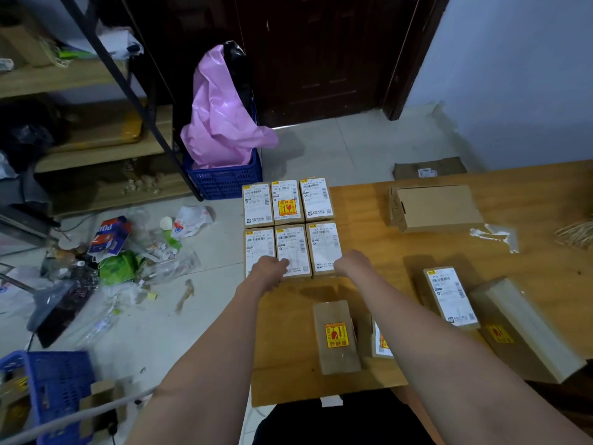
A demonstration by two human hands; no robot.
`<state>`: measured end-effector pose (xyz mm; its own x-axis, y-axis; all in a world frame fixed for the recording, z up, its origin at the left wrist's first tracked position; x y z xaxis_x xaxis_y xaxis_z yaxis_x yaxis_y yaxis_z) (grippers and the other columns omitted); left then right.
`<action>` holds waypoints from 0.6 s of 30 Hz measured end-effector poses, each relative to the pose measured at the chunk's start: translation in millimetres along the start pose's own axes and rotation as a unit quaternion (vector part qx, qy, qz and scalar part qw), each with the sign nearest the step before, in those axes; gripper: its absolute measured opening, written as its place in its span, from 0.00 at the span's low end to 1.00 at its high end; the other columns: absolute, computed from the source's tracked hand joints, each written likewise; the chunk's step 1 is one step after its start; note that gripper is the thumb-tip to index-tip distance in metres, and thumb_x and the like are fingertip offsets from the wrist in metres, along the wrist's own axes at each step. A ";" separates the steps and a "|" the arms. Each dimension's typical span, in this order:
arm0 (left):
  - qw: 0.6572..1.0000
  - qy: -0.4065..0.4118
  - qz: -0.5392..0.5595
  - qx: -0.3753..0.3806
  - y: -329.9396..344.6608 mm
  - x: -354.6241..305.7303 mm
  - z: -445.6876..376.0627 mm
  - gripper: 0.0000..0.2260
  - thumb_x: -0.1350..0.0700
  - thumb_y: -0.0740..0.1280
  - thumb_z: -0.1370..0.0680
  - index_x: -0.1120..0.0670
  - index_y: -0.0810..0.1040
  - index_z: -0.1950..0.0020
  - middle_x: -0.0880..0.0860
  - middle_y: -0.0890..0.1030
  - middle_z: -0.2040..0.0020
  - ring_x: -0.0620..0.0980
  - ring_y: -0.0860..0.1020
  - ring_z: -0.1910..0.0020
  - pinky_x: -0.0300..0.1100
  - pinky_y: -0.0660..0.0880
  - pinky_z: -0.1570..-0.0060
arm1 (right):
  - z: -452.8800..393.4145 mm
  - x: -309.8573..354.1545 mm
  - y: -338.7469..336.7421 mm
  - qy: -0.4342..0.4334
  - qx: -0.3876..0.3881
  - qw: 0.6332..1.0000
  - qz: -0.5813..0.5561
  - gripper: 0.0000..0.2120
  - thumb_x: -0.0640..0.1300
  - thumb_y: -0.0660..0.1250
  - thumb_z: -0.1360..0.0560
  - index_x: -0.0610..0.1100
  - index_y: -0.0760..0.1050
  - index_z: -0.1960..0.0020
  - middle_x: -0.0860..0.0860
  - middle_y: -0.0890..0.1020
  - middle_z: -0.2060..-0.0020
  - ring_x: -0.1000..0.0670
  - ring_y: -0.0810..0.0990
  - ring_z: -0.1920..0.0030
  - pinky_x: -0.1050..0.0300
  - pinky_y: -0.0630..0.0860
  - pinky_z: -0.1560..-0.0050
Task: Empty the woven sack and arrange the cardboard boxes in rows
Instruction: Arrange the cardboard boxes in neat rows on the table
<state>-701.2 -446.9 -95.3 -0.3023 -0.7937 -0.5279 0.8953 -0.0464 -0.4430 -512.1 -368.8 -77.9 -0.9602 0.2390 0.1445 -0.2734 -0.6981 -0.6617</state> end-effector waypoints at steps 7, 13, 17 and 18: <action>0.993 -0.062 -0.015 0.104 20.4 26.8 24.4 0.12 0.52 0.61 0.19 0.57 0.78 0.42 0.56 0.80 0.53 0.54 0.79 0.60 0.42 0.78 0.65 | 11.9 -0.9 48.8 -0.015 0.022 0.998 0.058 0.26 0.55 0.69 0.28 0.42 0.74 0.35 0.47 0.79 0.43 0.45 0.80 0.44 0.55 0.78 0.51; 0.994 -0.057 -0.015 0.095 24.7 36.7 29.7 0.11 0.54 0.59 0.19 0.57 0.78 0.44 0.55 0.79 0.55 0.55 0.77 0.59 0.44 0.77 0.61 | 19.9 -8.4 84.6 0.086 0.027 0.995 0.034 0.50 0.60 0.74 0.33 0.42 0.53 0.22 0.40 0.64 0.28 0.38 0.66 0.29 0.45 0.68 0.32; 0.994 -0.053 -0.006 0.094 23.7 39.9 30.6 0.10 0.55 0.59 0.19 0.57 0.77 0.46 0.54 0.79 0.56 0.54 0.77 0.59 0.44 0.76 0.61 | 23.8 -12.1 95.0 0.066 0.023 0.996 0.060 0.44 0.56 0.69 0.26 0.41 0.48 0.21 0.37 0.57 0.25 0.36 0.60 0.26 0.41 0.61 0.28; 0.994 -0.054 -0.003 0.093 22.8 40.7 30.5 0.10 0.55 0.59 0.19 0.57 0.77 0.45 0.54 0.79 0.56 0.54 0.77 0.58 0.44 0.77 0.60 | 25.0 -11.8 96.8 0.061 0.025 0.995 0.072 0.44 0.55 0.68 0.25 0.41 0.47 0.21 0.37 0.56 0.24 0.36 0.59 0.25 0.41 0.59 0.27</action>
<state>-683.1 -498.8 -104.8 -0.2807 -0.8530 -0.4400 0.9413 -0.1551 -0.2999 -528.6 -456.1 -125.3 -0.9763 0.2123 -0.0424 -0.1386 -0.7634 -0.6308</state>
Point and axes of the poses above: each hand's wrist, its own z-axis away from the middle knuckle, its own y-axis out of the palm, x = y × z, the point moved 3 cm from there along -z, towards the middle knuckle
